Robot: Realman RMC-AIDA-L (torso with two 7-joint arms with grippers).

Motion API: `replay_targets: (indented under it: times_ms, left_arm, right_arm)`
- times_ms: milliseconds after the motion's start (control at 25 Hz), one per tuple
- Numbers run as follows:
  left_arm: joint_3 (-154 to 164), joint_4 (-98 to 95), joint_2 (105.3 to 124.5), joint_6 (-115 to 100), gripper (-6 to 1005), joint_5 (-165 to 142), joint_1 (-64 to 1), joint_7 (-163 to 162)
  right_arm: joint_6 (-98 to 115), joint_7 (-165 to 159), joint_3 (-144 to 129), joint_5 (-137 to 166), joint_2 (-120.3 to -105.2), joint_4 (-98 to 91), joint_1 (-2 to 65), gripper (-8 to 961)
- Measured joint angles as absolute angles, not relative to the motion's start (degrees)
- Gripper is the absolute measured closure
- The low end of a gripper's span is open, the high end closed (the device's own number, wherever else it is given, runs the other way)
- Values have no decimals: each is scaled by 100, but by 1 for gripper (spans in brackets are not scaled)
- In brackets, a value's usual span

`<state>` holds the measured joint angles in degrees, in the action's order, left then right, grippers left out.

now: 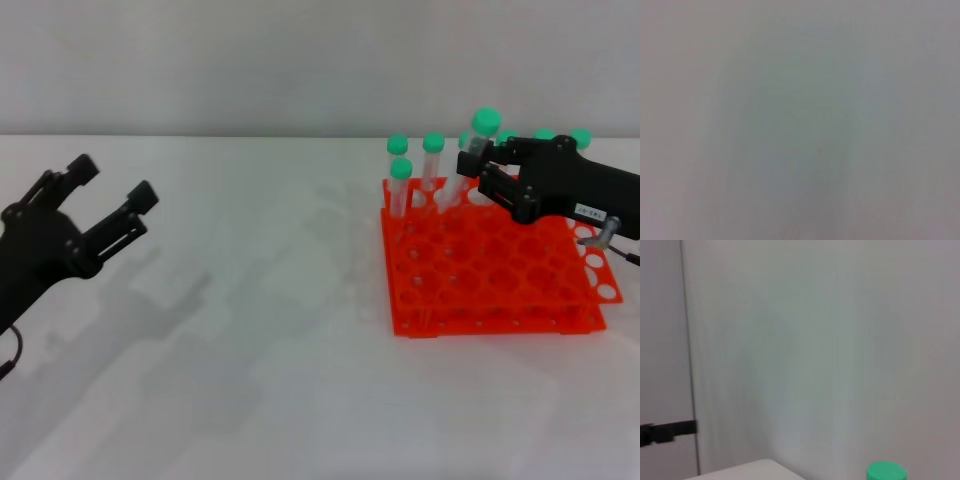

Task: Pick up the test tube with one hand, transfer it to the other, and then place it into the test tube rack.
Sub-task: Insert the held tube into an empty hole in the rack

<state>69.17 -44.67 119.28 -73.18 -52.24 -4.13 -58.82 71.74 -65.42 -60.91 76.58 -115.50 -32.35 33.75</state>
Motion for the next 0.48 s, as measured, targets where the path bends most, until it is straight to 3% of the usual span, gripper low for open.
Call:
replay_targets:
  times_ms: [480]
  left_arm:
    - [6898,-3259,11922,-8107,107,-4370,-454,-4705]
  right_arm:
    - [6504,-6146,-6170,7625,-11605,-2574,3843,759]
